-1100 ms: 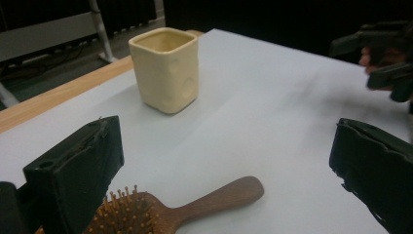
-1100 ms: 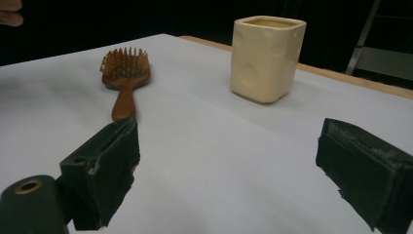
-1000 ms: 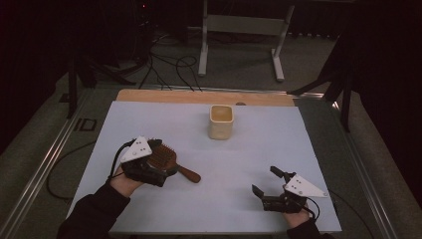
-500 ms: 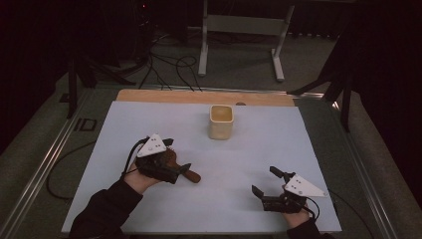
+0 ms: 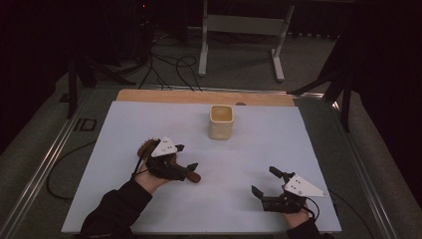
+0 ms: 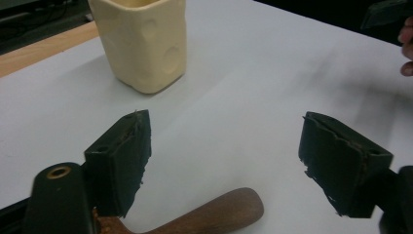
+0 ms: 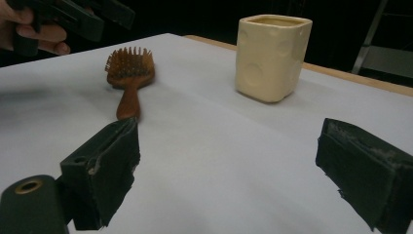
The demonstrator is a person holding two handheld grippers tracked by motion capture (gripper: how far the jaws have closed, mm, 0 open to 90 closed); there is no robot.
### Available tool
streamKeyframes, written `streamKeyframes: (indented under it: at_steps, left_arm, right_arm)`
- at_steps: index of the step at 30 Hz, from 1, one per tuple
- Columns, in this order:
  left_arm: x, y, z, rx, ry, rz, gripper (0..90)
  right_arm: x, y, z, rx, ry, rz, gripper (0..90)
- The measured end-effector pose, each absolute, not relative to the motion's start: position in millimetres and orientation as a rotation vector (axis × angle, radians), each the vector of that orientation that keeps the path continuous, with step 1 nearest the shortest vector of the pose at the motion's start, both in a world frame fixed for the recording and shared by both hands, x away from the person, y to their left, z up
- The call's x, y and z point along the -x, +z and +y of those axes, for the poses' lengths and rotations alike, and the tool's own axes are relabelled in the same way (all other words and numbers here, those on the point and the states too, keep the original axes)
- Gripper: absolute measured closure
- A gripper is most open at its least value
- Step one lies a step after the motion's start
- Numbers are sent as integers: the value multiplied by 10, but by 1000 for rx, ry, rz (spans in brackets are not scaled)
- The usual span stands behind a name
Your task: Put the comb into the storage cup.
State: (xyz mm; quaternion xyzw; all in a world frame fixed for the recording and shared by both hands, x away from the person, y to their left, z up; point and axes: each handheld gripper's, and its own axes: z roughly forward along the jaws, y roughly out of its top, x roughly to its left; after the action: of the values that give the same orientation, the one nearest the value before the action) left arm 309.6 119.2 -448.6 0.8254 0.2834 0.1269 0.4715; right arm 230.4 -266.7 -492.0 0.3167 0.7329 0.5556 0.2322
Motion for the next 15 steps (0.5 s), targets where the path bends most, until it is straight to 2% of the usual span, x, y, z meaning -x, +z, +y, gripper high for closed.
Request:
streamKeyframes:
  at_steps: [8,10,15]
  left_arm:
    - [-3135,-4595,1118,-2036,293,744,295]
    - [-3160,-4640,1109,-2038,285,763,401]
    - [-3186,-4672,1085,-2042,271,768,530]
  right_arm:
    - [-2305,-4922,-2671,-873,1527,2017,87]
    - [-2306,-4924,-2670,-870,1527,2018,87]
    - [-2307,-4925,-2669,-869,1528,2021,87]
